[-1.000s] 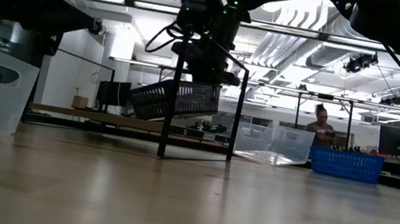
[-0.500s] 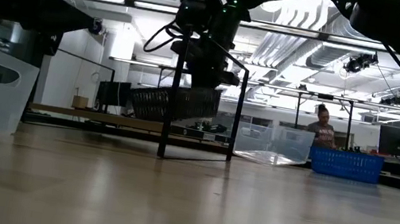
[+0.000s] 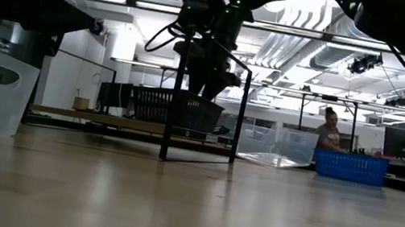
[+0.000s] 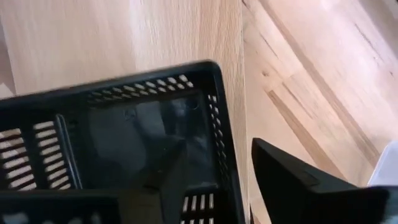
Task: Stack baskets on shelf by color
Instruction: Put the top black bin on the shelf
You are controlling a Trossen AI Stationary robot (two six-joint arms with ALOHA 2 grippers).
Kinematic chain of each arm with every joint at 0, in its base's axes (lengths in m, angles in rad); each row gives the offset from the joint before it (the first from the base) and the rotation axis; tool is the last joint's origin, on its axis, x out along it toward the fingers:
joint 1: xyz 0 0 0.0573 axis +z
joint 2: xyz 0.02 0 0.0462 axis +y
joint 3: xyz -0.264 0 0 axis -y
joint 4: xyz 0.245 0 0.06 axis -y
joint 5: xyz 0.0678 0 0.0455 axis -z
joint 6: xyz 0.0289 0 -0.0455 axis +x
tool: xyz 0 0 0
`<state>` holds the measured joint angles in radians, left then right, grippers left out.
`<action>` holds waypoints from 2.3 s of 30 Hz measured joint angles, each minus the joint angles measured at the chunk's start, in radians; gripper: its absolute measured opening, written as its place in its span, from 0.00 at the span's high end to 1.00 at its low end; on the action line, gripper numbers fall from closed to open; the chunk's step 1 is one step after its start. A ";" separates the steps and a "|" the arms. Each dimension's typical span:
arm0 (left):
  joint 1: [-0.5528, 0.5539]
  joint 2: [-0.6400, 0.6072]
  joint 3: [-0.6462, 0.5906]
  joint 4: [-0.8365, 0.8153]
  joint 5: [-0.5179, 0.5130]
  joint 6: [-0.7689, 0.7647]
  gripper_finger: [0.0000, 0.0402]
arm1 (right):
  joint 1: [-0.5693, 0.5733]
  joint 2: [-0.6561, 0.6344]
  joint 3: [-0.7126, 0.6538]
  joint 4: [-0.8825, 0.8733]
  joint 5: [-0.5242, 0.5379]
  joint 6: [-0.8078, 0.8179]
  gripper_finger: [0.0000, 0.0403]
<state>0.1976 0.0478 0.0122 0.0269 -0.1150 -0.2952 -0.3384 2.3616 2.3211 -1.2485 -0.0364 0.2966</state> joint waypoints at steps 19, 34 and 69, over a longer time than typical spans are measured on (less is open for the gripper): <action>0.000 0.000 0.000 0.000 0.000 0.000 1.00 | 0.035 0.029 -0.001 0.330 -0.118 0.060 0.98; 0.000 0.000 0.000 0.000 0.000 0.000 1.00 | 0.017 0.046 0.000 0.232 0.026 0.080 1.00; 0.000 0.000 0.000 0.000 0.000 0.000 1.00 | 0.100 0.020 0.000 0.404 -0.118 0.038 1.00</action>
<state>0.1978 0.0477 0.0122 0.0269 -0.1154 -0.2953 -0.2382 2.3814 2.3215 -0.8444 -0.1544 0.3342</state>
